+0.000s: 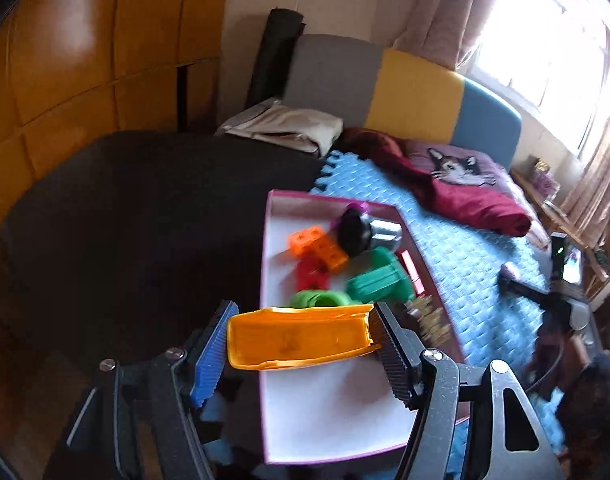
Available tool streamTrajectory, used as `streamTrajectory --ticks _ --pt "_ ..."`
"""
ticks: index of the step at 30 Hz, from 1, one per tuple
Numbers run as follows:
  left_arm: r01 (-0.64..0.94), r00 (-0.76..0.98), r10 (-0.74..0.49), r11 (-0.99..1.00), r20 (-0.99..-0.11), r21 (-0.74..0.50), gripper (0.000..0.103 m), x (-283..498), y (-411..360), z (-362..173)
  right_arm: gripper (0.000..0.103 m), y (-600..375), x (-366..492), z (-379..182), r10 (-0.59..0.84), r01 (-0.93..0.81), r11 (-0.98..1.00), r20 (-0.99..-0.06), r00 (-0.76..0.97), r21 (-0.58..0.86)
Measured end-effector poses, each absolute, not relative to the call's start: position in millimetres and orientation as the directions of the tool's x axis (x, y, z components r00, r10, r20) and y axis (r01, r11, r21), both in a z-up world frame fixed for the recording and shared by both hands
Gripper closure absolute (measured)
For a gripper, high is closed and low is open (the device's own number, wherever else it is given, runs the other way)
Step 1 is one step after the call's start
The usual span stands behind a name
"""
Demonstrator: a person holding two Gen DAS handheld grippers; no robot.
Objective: Organize rigid objects
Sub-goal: 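Carry the orange scoop into the tray while the right gripper grasps the purple egg brush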
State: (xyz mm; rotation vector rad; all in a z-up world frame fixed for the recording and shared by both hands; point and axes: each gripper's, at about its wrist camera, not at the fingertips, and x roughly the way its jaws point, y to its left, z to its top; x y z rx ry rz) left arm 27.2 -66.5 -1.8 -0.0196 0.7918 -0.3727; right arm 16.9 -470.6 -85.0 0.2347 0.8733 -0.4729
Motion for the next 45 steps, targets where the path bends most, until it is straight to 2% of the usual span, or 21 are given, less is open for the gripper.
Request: streamTrajectory --ticks 22,38,45 --pt "0.436 0.615 -0.329 0.899 -0.716 -0.039 0.035 -6 -104 -28 0.059 -472 17 -85 -0.291 0.489 0.872 -0.775 0.561 0.027" --pt "0.437 0.577 -0.322 0.898 -0.751 -0.050 0.035 -3 -106 -40 0.059 -473 17 -85 -0.286 0.488 0.872 -0.774 0.564 0.034" --pt "0.420 0.519 -0.335 0.901 -0.786 -0.106 0.035 12 -103 -56 0.059 -473 17 -85 -0.286 0.487 0.873 -0.774 0.564 0.033"
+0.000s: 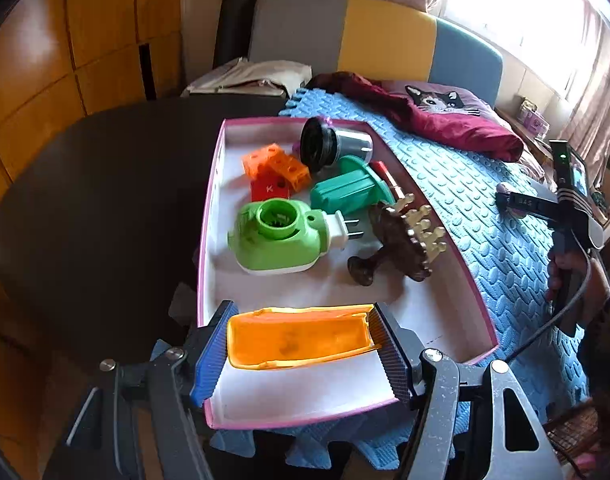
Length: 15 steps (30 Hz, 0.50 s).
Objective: Organize rigid objects
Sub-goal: 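Carry the orange scoop into the tray while the right gripper grasps the purple egg brush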
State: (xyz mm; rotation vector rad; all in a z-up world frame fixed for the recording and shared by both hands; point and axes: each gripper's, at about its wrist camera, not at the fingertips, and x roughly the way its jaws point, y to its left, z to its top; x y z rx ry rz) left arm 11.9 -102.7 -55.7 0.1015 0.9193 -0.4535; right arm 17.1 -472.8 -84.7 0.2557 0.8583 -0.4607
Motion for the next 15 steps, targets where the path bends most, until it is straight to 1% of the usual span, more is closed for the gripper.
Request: streamTrajectory --ticks 5,15 --pt "0.402 0.482 -0.343 0.904 -0.806 -0.145 0.035 30 -105 -68 0.059 -473 17 -85 -0.285 0.487 0.873 -0.774 0.565 0.034" --pt "0.374 0.503 -0.306 0.920 -0.808 -0.116 0.035 62 -125 -77 0.059 -473 17 -85 -0.283 0.487 0.873 -0.774 0.566 0.037"
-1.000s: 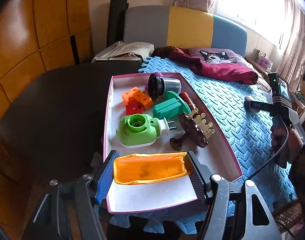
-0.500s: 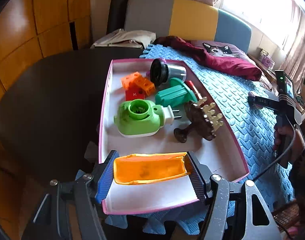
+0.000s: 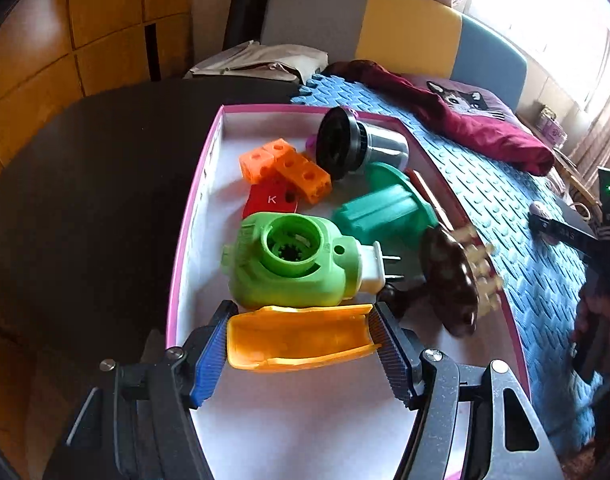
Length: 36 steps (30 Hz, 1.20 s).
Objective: Organize rigid objects
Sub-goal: 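Carry the orange scoop into the tray while the right gripper grasps the purple egg brush, then open the left gripper to release the orange scoop in the tray, then carry the purple egg brush into the tray with the right gripper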
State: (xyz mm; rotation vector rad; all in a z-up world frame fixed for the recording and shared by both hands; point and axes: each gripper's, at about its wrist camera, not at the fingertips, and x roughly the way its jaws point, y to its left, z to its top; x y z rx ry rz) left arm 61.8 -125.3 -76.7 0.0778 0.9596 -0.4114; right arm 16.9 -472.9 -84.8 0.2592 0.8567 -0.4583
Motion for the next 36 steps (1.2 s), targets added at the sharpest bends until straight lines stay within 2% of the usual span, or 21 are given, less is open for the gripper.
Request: streamTrajectory --ticks 3,6,11,27,32,36 --pt "0.373 0.499 -0.310 0.920 -0.810 -0.122 0.034 64 -124 -76 0.059 -473 17 -85 -0.283 0.487 0.873 -0.774 0.567 0.038" --pt "0.379 0.514 -0.309 0.919 -0.800 -0.111 0.023 59 -123 -72 0.059 -473 17 -85 -0.283 0.487 0.873 -0.774 0.566 0.037" --pt "0.378 0.544 -0.299 0.921 -0.784 -0.089 0.018 47 -120 -64 0.059 -473 17 -85 -0.283 0.487 0.873 -0.774 0.567 0.038" --pt "0.345 0.638 -0.274 0.937 -0.720 -0.051 0.014 16 -92 -33 0.060 -466 16 -82 -0.288 0.477 0.879 -0.779 0.558 0.017" --pt "0.343 0.645 -0.284 0.937 -0.709 -0.063 0.014 14 -90 -29 0.060 -444 8 -80 -0.257 0.448 0.894 -0.787 0.561 0.028" --pt "0.340 0.649 -0.286 0.938 -0.705 -0.067 0.014 12 -87 -28 0.060 -430 -3 -76 -0.178 0.417 0.903 -0.796 0.579 0.101"
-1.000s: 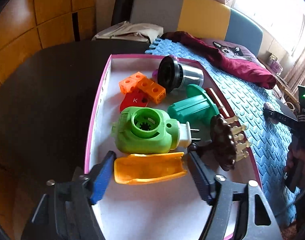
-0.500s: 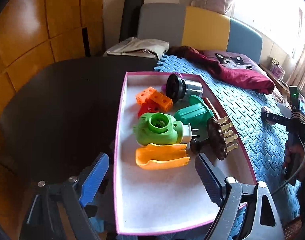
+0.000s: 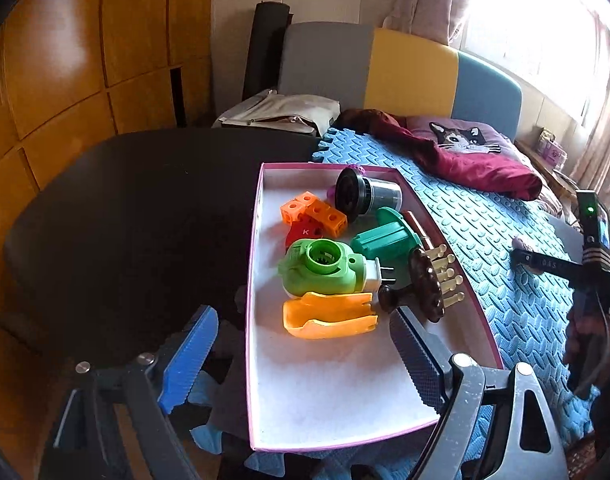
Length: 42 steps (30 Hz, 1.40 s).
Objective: Organize rigid objects
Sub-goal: 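Carry the purple egg brush into the tray with the right gripper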
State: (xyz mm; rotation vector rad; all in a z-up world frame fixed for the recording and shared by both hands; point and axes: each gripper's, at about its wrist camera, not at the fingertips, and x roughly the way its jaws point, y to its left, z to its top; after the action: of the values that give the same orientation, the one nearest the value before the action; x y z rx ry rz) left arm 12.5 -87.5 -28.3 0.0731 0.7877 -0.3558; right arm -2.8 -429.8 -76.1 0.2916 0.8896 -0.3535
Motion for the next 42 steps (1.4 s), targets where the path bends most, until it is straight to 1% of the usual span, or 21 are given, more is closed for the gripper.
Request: streamTrajectory --ticks 4,6,8,13,18,22,25,27,29,32,34,38,42 --pt "0.332 0.650 -0.284 0.940 -0.705 -0.073 0.014 11 -82 -30 0.060 -418 -16 -75 -0.104 0.388 0.905 -0.795 0.597 0.173" --pt "0.332 0.648 -0.285 0.940 -0.706 -0.075 0.014 11 -81 -30 0.060 -413 -22 -75 -0.042 0.361 0.904 -0.792 0.609 0.229" --pt "0.329 0.651 -0.284 0.941 -0.704 -0.075 0.014 10 -80 -31 0.060 -406 -26 -73 -0.017 0.342 0.906 -0.786 0.618 0.249" --pt "0.310 0.658 -0.279 0.947 -0.699 -0.085 0.014 13 -73 -29 0.060 -386 -35 -55 0.099 0.236 0.910 -0.730 0.676 0.342" --pt "0.282 0.667 -0.266 0.955 -0.696 -0.094 0.015 17 -64 -27 0.060 -339 -37 -25 0.211 0.027 0.943 -0.658 0.723 0.333" --pt "0.268 0.671 -0.259 0.958 -0.694 -0.099 0.014 17 -59 -27 0.060 -289 -37 -11 0.308 -0.152 0.946 -0.638 0.706 0.287" --pt "0.254 0.677 -0.253 0.962 -0.691 -0.103 0.014 18 -54 -27 0.060 -254 -36 -10 0.368 -0.269 0.930 -0.642 0.672 0.252" --pt "0.247 0.678 -0.250 0.963 -0.691 -0.106 0.015 19 -51 -27 0.060 -236 -32 -16 0.383 -0.312 0.922 -0.665 0.641 0.230" --pt "0.242 0.679 -0.247 0.964 -0.692 -0.107 0.015 20 -49 -28 0.060 -221 -21 -31 0.367 -0.330 0.923 -0.707 0.605 0.197" --pt "0.236 0.674 -0.243 0.966 -0.698 -0.108 0.015 21 -47 -31 0.060 -213 -8 -53 0.327 -0.310 0.935 -0.760 0.561 0.174" --pt "0.235 0.670 -0.242 0.966 -0.702 -0.109 0.014 22 -46 -34 0.060 -211 -1 -65 0.270 -0.277 0.952 -0.787 0.555 0.131" --pt "0.241 0.662 -0.245 0.964 -0.709 -0.108 0.014 23 -49 -37 0.061 -211 2 -78 0.233 -0.246 0.963 -0.803 0.549 0.111" --pt "0.246 0.660 -0.244 0.964 -0.710 -0.103 0.014 22 -51 -38 0.061 -216 3 -78 0.245 -0.237 0.962 -0.800 0.547 0.132"
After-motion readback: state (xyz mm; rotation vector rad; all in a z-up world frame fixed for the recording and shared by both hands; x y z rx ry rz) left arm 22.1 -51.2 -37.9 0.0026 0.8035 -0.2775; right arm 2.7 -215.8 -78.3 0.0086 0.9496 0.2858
